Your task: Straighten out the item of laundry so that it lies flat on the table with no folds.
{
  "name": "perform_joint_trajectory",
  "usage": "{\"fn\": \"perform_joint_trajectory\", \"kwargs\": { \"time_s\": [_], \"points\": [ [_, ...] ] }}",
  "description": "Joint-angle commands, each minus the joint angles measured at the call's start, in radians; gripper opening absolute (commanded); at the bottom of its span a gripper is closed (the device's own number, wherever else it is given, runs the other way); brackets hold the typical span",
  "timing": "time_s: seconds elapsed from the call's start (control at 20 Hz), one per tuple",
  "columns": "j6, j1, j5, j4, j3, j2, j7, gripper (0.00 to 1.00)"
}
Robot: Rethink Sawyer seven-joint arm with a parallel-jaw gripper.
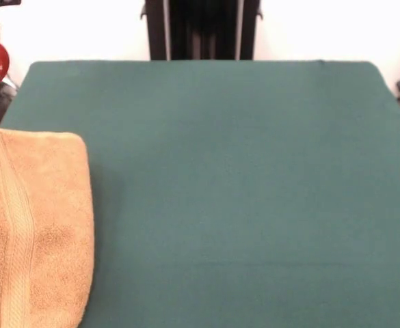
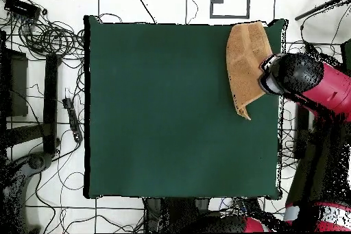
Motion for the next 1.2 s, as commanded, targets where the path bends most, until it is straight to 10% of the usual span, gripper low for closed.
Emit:
{"fn": "perform_joint_trajectory", "kwargs": {
  "time_s": [0.05,1.2],
  "points": [
    [0.045,-0.092,-0.06,0.099,0.172,-0.072,-0.297,0.0],
    [0.047,-0.028,-0.161,0.143,0.256,-0.096,-0.11,0.0]
  ]
}}
